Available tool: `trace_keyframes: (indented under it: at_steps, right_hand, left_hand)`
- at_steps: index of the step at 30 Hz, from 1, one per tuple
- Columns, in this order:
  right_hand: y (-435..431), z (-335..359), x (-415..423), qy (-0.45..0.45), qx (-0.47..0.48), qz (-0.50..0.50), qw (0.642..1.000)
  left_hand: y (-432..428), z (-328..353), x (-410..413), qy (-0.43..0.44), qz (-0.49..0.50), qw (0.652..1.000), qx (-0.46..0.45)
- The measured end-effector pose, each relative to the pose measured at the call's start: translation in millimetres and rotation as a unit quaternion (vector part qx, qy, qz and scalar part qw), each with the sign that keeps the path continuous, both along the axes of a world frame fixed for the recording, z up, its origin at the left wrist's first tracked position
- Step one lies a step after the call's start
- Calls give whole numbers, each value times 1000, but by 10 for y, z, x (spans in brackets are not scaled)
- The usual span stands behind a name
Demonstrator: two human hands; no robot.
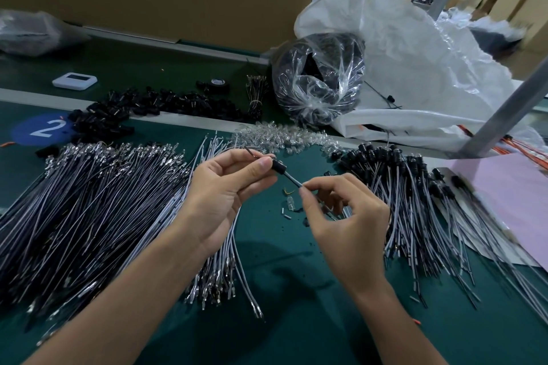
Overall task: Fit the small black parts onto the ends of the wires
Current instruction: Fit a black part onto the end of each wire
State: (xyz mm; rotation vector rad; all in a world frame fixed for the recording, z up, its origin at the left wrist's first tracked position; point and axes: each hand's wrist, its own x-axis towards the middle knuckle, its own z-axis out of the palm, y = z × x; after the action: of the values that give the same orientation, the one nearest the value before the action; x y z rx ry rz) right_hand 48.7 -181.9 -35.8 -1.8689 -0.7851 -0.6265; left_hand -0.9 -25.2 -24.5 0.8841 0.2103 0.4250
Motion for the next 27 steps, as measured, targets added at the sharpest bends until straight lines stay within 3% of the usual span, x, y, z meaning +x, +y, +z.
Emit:
trace_keyframes:
  at_steps: [8, 27]
  right_hand:
    - [23, -13, -3, 29, 4, 9, 1000]
    - [29, -18, -19, -26, 12, -24, 999]
  left_hand:
    - [0, 5, -8, -8, -13, 1000, 9]
    - [-54, -6, -12, -16, -26, 997, 68]
